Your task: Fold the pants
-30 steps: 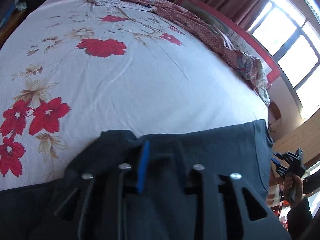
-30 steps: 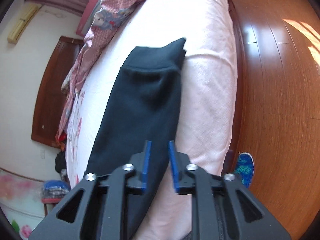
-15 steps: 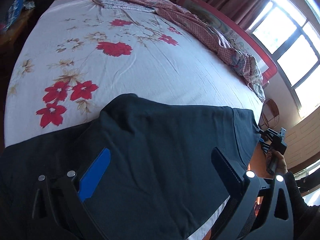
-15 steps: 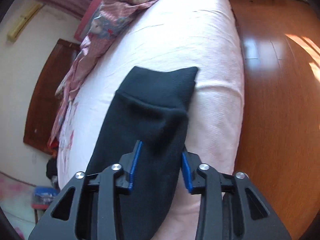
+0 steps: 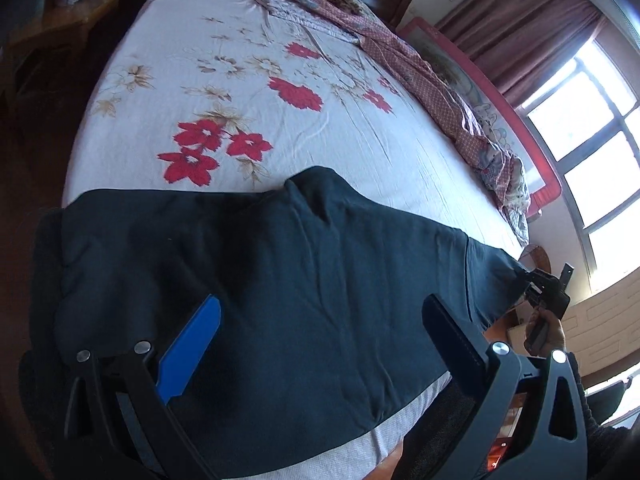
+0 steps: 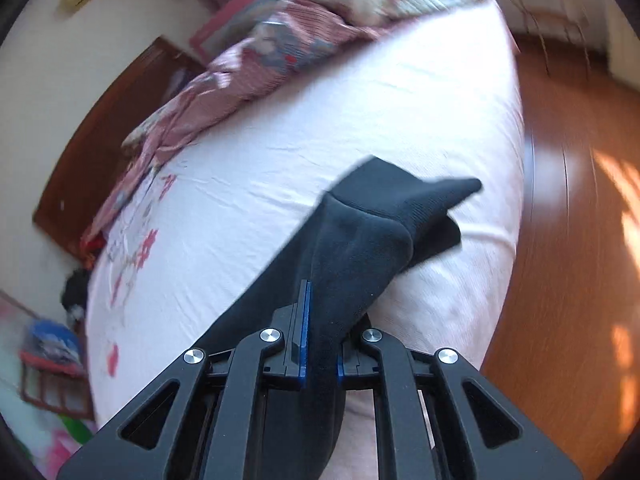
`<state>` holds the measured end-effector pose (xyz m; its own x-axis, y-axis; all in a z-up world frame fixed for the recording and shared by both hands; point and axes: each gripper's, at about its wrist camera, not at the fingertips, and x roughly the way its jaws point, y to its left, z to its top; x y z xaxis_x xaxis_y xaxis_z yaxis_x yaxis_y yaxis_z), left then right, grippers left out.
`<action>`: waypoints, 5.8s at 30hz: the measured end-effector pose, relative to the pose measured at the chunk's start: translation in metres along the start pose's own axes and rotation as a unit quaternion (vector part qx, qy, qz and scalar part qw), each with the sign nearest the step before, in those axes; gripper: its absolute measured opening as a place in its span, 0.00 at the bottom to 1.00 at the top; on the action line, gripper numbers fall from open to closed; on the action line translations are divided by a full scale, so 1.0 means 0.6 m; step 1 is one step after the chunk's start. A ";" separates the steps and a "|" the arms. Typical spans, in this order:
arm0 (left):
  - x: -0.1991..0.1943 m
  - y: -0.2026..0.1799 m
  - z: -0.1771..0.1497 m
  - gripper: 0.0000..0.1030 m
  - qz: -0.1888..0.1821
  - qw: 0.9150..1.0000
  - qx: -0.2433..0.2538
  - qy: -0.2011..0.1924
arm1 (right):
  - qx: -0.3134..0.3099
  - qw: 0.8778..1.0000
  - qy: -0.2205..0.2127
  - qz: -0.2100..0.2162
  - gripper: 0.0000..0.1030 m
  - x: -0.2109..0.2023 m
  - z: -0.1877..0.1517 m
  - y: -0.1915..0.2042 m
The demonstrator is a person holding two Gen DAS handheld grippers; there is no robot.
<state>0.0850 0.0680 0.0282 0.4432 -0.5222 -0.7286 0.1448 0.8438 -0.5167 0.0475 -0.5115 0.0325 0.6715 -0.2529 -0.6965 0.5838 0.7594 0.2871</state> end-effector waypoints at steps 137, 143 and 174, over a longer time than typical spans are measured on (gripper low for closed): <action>0.010 -0.073 -0.050 0.98 -0.163 0.987 -0.011 0.006 | -0.092 0.964 0.127 0.213 0.22 -0.108 -0.225 0.315; 0.001 -0.089 -0.038 0.98 -0.151 0.989 0.007 -0.004 | -0.086 0.976 0.051 0.195 0.22 -0.165 -0.161 0.249; 0.231 -0.274 -0.185 0.98 -0.159 0.937 0.288 0.116 | 0.103 0.966 0.102 0.214 0.27 0.110 -0.143 0.096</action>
<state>0.0245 -0.1569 -0.0375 0.1024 -0.7144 -0.6922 0.7206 0.5330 -0.4435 0.0865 -0.4328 -0.0537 0.7794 0.1975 -0.5946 0.3652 0.6280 0.6872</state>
